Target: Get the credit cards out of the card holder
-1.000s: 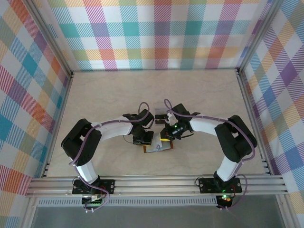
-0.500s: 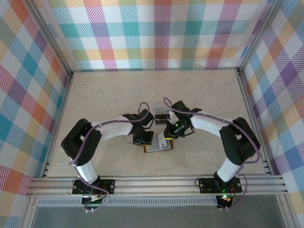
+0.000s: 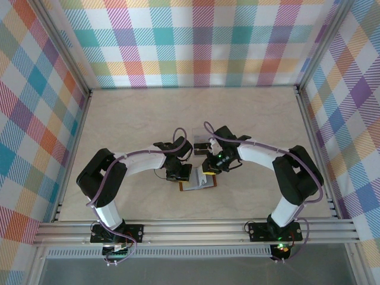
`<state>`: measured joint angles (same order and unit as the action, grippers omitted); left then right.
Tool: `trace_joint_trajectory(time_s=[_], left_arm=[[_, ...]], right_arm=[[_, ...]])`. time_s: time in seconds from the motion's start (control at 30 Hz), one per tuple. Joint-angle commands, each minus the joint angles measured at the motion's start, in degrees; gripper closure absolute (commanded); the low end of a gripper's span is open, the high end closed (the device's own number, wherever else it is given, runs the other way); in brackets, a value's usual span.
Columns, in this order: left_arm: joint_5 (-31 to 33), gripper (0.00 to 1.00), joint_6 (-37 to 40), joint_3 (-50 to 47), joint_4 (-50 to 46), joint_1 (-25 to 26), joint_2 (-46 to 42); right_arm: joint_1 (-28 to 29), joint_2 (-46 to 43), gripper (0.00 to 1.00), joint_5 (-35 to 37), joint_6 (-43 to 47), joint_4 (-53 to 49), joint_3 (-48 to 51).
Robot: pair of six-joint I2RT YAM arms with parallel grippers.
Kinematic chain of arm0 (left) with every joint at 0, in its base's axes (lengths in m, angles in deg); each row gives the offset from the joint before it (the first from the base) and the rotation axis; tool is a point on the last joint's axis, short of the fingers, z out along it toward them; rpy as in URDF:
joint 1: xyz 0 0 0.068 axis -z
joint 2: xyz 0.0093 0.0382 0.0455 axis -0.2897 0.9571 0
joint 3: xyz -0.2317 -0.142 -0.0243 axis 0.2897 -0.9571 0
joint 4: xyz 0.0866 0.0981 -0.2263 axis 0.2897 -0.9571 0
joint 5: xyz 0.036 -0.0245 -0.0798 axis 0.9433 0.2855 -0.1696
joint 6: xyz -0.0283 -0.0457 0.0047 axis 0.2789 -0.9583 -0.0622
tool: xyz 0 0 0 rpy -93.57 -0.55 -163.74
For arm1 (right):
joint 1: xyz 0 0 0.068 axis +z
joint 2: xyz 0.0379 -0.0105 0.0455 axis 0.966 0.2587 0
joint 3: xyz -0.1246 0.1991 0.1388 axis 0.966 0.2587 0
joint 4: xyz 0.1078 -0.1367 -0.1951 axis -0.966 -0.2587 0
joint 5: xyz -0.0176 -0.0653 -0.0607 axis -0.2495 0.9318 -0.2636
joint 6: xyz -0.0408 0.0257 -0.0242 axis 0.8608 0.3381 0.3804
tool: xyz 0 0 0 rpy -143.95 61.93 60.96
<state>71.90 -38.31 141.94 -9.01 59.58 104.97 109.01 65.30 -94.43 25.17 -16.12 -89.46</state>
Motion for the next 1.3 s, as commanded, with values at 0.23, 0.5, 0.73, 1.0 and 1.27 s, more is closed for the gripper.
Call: trace_joint_trajectory(time_s=[0.23, 0.5, 0.73, 1.0, 1.27], left_arm=[[1.21, 1.00, 0.79, -0.81, -2.36, 0.75, 1.38], [3.52, 1.00, 1.47, -3.37, -3.68, 0.64, -1.60], [5.90, 1.00, 1.88, -7.73, -4.70, 0.51, -6.05], [6.19, 1.00, 2.12, -10.75, -4.51, -0.03, -10.51], [6.54, 0.98, 2.33, -9.29, -3.33, -0.48, -12.88]], right_arm=[[0.45, 0.49, 0.91, 0.27, -0.20, -0.92, -0.81], [0.44, -3.96, 0.95, 5.93, 2.52, -7.60, -3.73], [0.45, -6.19, 0.96, 9.83, 7.63, -12.09, -6.97], [0.40, -7.39, 0.97, 15.98, 25.88, -18.05, -13.67], [0.45, -5.17, 1.00, 21.67, 62.15, -23.92, -22.97]])
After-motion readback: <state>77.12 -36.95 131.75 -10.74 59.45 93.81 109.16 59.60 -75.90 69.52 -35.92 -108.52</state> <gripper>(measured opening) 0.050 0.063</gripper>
